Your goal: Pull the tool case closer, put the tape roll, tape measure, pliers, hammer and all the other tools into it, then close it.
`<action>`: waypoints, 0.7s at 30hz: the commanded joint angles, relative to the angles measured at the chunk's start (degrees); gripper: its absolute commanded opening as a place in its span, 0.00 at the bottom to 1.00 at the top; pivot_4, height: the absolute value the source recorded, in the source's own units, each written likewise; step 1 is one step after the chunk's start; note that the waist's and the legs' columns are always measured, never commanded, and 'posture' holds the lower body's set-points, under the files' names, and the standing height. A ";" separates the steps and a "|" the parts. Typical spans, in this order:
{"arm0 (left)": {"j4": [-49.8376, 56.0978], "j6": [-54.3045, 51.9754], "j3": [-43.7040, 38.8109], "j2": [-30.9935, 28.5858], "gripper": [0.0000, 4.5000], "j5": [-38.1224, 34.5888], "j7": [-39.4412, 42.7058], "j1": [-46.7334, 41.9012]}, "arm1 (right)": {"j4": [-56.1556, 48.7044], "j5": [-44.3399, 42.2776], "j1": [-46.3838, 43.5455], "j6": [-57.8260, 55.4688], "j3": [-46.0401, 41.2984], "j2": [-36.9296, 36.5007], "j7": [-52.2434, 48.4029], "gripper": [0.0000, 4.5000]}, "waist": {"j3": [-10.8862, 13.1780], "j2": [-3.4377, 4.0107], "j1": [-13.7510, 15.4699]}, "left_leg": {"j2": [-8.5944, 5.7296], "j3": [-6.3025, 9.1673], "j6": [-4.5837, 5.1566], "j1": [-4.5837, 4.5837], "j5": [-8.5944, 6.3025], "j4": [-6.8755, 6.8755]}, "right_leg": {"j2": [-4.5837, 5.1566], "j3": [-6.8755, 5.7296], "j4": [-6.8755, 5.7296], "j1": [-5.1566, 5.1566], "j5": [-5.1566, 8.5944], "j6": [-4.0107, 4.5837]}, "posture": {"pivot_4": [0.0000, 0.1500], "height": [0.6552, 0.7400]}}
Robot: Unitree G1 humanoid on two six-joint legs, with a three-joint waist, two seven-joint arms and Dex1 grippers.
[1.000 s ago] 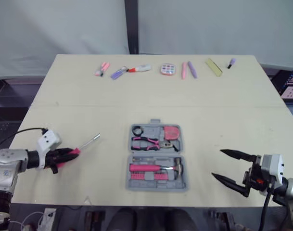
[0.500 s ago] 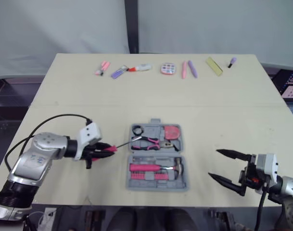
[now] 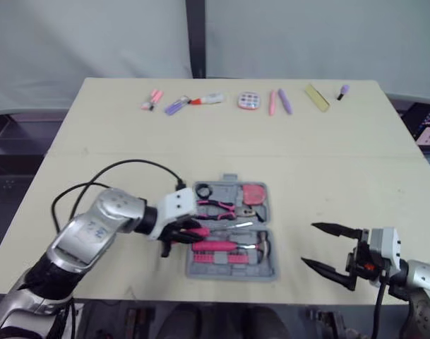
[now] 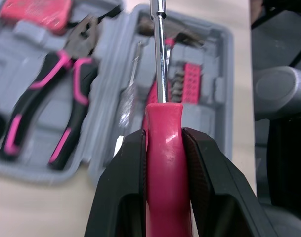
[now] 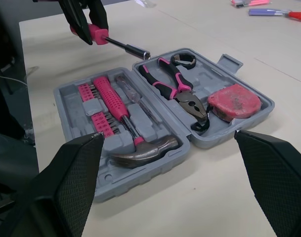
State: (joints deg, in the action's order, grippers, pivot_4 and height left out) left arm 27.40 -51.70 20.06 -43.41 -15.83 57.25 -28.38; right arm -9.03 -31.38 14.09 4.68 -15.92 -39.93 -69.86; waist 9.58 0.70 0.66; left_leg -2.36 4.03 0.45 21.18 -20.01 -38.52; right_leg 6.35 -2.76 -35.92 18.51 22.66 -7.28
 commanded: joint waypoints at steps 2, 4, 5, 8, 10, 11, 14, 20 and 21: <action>5.26 -4.91 4.15 2.02 0.13 -0.78 -2.11 -2.16 | -1.51 -0.25 0.74 0.09 -0.18 -0.82 -1.18 1.00 | 0.00 0.00 0.28 | 0.01 0.00 0.00 0.01 0.00 0.00 | -0.01 0.00 0.00 0.00 0.00 0.00 | 1.00 1.00; 7.41 -7.22 6.62 2.03 0.13 -0.68 -2.69 -2.65 | -1.82 -0.33 1.02 -0.20 -0.11 -0.83 -1.10 1.00 | 0.02 -0.03 0.40 | 0.00 -0.01 0.00 0.02 0.00 -0.03 | -0.01 0.00 0.00 0.00 0.00 0.00 | 1.00 1.00; 8.16 -8.23 7.84 1.69 0.13 -0.28 -3.09 -2.94 | -2.00 -0.36 1.17 -0.41 -0.04 -0.84 -1.05 1.00 | 0.02 -0.03 0.44 | 0.01 -0.01 0.01 0.03 0.00 -0.04 | -0.02 0.02 0.01 0.00 0.00 0.00 | 1.00 1.00; 10.04 -12.56 9.96 1.39 0.13 -0.51 -4.58 -3.83 | -2.44 -0.28 1.56 -0.73 0.23 -0.83 -1.01 1.00 | 0.02 -0.03 0.60 | 0.01 -0.01 0.01 0.02 0.00 -0.05 | -0.02 0.04 0.00 -0.01 0.00 0.00 | 1.00 1.00; 10.85 -15.11 10.39 1.69 0.13 -0.97 -5.75 -4.25 | -2.57 -0.25 1.58 -0.95 0.26 -0.79 -1.02 1.00 | 0.02 -0.04 0.69 | 0.01 -0.01 0.01 0.04 0.00 -0.08 | -0.02 0.07 0.00 -0.01 0.00 0.00 | 1.00 1.00; 11.36 -16.11 11.05 1.50 0.13 -1.02 -6.09 -4.56 | -2.63 -0.24 1.52 -1.15 0.31 -0.85 -1.06 1.00 | 0.02 -0.04 0.70 | 0.01 0.00 0.02 0.04 -0.01 -0.11 | -0.02 0.09 0.00 -0.01 0.00 0.00 | 1.00 1.00; 12.18 -19.46 12.95 1.76 0.13 -1.02 -8.02 -5.36 | -2.69 -0.21 1.34 -1.39 0.37 -1.05 -1.32 1.00 | 0.02 -0.04 0.76 | 0.00 0.00 0.02 0.06 -0.01 -0.13 | -0.01 0.11 0.01 -0.01 0.00 0.00 | 1.00 1.00; 12.22 -24.22 14.13 6.16 0.13 -2.70 -12.10 -5.41 | -3.13 -0.08 1.94 -1.34 0.02 -1.85 -1.68 1.00 | 0.03 -0.05 0.87 | -0.02 0.05 0.05 0.10 -0.03 -0.21 | 0.00 0.13 0.00 -0.03 0.00 0.00 | 1.00 1.00; 12.37 -25.16 14.61 6.70 0.13 -2.98 -12.69 -5.49 | -3.29 0.14 2.11 -1.31 0.01 -1.97 -1.45 1.00 | 0.03 -0.06 0.85 | -0.02 0.06 0.06 0.11 -0.03 -0.23 | -0.01 0.13 0.01 -0.03 0.00 0.00 | 1.00 1.00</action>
State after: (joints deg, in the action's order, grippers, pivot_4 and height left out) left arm 37.61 -75.77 34.16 -36.96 -17.79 45.39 -33.38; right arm -10.87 -31.23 15.65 3.18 -15.39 -41.45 -70.69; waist 9.61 0.64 1.51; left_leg -2.38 4.09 0.51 21.30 -20.04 -38.76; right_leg 6.34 -2.63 -35.91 18.48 22.66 -7.28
